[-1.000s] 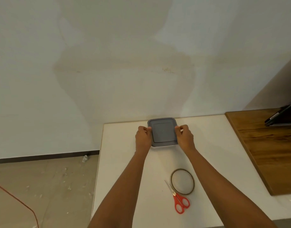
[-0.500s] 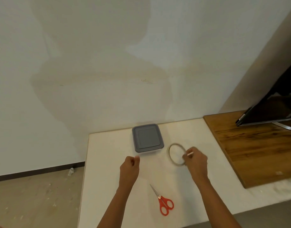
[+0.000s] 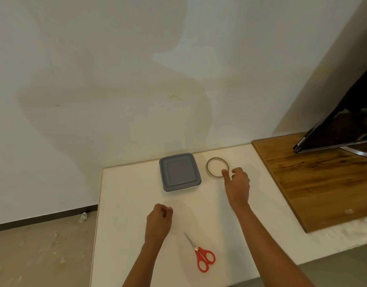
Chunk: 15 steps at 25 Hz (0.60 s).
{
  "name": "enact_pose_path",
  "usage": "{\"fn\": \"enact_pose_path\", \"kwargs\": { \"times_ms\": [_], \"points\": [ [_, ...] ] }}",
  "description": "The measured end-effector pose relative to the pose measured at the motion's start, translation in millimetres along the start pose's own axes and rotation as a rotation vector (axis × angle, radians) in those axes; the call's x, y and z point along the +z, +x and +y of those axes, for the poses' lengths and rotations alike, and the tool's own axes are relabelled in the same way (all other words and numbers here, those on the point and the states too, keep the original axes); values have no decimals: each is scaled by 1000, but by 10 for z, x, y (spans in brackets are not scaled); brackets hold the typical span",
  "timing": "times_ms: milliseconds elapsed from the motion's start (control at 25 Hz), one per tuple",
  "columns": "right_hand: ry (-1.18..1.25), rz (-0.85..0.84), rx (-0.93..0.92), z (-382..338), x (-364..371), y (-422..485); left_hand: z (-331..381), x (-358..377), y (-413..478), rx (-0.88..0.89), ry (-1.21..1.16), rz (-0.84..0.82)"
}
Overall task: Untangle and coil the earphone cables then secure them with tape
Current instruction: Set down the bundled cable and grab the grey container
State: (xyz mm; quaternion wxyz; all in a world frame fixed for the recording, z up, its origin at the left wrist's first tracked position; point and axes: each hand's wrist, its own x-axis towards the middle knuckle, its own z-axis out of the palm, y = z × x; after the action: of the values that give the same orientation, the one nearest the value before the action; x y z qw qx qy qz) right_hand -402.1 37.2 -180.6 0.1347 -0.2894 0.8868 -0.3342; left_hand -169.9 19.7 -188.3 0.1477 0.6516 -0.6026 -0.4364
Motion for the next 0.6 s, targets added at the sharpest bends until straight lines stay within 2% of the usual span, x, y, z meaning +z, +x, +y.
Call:
{"fn": "enact_pose_path", "kwargs": {
  "times_ms": [40, 160, 240, 320, 400, 480, 600],
  "points": [
    [-96, -45, -94, 63, -48, -295, 0, -7, -13, -8, -8, -1],
    [-538, -477, -330, 270, -81, -1303, 25, -36, -31, -19, -17, -1],
    [-532, -598, -349, 459, -23, -1678, 38, -51, -35, -25, -20, 7],
    [-424, -514, -406, 607, -23, -1739, 29, -35, -59, -27, -20, -2],
    [-276, -312, -448, 732, -60, -1537, 24, -23, -82, -47, -32, -16],
    [-88, -158, -287, 789, -206, -1154, 22, -15, -79, -55, -34, -30],
    [-89, -22, -48, 630, -419, -325, 12, -3, -35, -66, -54, -27]
  ]
}}
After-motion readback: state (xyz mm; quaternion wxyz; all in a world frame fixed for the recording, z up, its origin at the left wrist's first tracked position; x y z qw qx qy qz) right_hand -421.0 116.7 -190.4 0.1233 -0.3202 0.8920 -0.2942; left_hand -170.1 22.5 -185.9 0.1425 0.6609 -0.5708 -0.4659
